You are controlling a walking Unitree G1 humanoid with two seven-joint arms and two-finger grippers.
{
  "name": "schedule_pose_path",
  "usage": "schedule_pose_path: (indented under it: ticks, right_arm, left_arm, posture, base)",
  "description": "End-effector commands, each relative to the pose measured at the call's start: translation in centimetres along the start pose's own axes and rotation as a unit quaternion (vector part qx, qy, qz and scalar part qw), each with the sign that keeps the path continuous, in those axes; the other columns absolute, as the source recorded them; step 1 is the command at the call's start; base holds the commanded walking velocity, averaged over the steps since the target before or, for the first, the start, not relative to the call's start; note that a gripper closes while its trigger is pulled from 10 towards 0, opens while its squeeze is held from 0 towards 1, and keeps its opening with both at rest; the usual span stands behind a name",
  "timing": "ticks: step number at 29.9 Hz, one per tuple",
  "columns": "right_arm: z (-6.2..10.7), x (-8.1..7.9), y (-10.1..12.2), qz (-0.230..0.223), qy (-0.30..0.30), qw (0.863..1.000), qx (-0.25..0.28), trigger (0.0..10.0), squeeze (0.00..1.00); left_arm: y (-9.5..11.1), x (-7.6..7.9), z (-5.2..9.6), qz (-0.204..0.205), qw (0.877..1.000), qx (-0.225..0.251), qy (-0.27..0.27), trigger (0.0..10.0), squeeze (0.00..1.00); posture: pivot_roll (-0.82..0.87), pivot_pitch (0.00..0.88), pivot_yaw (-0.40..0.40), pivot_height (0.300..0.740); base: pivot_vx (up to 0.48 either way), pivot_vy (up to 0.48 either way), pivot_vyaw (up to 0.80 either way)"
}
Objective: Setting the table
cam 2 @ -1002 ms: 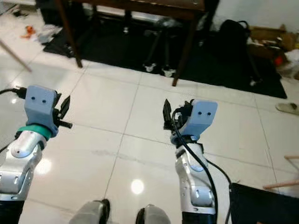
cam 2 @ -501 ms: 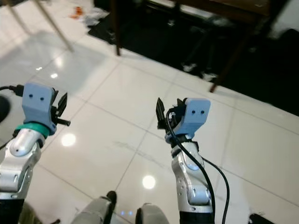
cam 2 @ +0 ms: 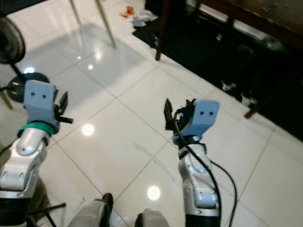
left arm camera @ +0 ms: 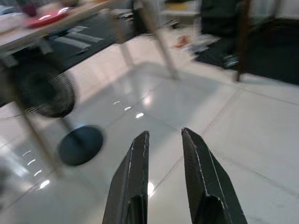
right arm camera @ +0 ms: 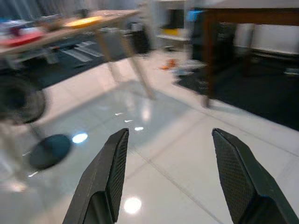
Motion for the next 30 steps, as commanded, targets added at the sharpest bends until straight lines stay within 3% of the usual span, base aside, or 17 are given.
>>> schedule_pose_path:
  ticks: [1,9,30]
  right_arm:
    - [0.2,0.5,-0.4,-0.003,-0.007,1.000,-0.010,10.0,0.00]
    - [0.0,0.4,0.2,-0.011,-0.009,1.000,0.004,10.0,0.00]
    - [-0.3,0.3,0.4,-0.004,0.001,1.000,0.009,10.0,0.00]
  left_arm:
    - [-0.6,0.2,0.1,-0.005,1.000,-0.013,0.004,10.0,0.00]
    - [-1.1,-1.2,-0.4,-0.020,0.997,-0.026,0.063,10.0,0.00]
    - [-0.9,-1.1,-0.9,-0.017,0.997,-0.019,0.069,10.0,0.00]
  posture:
    - [0.02,0.039,0.004,0.740]
    - [0.02,0.037,0.001,0.740]
    - [0.02,0.017,0.002,0.740]
  base:
    - [0.000,0.000,0.76]
    - [0.317,0.000,0.25]
    - [0.444,0.000,0.00]
Point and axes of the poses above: a point about 5 cm out from each wrist's last joint towards the gripper, its own z axis pointing back from the gripper into the wrist, its own y axis along the axis of the wrist's last joint, x = y × z, the point moved 4 cm from there along -z, pointing out of the wrist towards the gripper, and after that the axes turned 1 degree about z, right-handed, at the moved point
